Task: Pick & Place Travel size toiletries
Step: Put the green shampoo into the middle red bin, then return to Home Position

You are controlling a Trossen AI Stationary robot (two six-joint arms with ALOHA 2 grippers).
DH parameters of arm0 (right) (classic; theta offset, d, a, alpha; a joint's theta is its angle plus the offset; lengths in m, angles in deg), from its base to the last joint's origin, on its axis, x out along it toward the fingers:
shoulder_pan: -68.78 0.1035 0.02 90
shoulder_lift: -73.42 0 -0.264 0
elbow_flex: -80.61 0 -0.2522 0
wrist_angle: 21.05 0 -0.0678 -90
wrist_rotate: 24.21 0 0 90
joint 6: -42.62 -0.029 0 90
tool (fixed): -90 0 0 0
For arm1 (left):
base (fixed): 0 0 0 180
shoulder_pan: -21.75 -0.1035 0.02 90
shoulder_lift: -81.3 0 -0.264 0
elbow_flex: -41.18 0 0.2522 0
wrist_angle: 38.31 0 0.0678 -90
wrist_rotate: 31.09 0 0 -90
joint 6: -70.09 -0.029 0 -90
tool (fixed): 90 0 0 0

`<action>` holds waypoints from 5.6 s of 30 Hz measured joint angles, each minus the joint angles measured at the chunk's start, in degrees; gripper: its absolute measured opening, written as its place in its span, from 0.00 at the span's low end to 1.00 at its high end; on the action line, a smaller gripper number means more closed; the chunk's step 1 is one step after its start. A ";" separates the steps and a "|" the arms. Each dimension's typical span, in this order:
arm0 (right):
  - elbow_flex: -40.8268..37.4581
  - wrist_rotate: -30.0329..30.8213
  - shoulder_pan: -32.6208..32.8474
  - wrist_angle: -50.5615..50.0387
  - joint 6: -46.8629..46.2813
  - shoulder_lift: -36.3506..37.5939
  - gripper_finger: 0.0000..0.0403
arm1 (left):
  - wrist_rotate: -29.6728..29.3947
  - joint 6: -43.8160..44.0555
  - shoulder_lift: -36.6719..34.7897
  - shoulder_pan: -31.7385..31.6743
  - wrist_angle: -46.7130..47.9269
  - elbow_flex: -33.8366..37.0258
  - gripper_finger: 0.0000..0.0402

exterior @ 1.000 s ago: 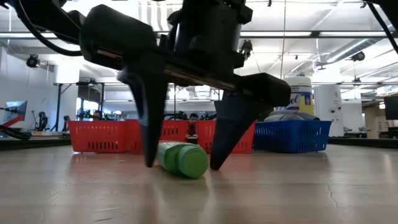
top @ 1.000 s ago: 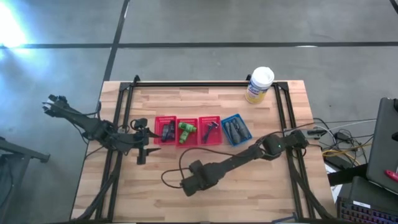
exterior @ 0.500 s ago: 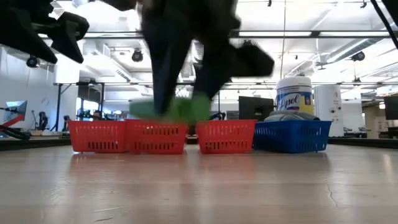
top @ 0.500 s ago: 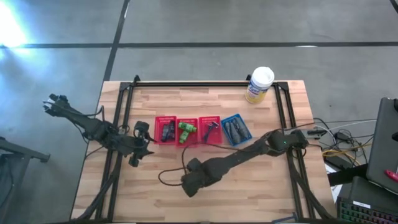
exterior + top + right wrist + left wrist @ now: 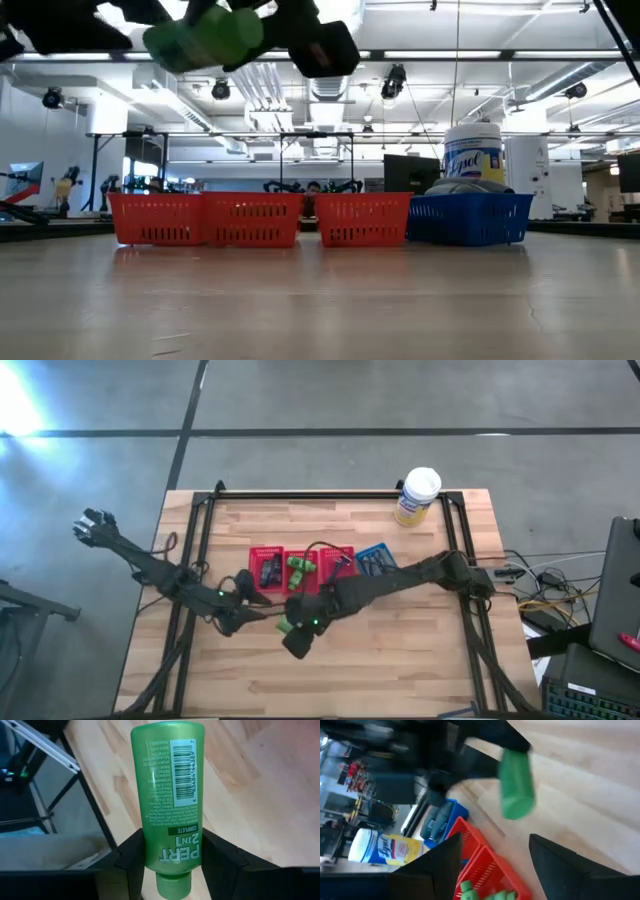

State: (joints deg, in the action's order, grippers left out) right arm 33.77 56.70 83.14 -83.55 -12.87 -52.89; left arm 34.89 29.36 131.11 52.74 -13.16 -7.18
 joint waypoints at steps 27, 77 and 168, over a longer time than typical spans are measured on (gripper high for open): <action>0.91 -3.40 -5.17 -0.59 6.77 0.69 0.38 | -3.59 -5.90 15.53 0.21 -15.29 -1.32 0.34; -2.78 49.60 5.15 -31.80 -34.40 17.52 0.75 | 14.99 60.84 31.64 -30.43 -14.89 -4.13 0.25; -35.67 8.37 -24.20 18.53 32.41 38.16 0.44 | 27.59 67.83 -15.91 -27.11 12.32 -0.77 0.45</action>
State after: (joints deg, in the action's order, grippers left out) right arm -1.90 65.07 58.94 -65.02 19.54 -14.72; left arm 62.48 97.19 115.20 25.63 -0.84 -7.95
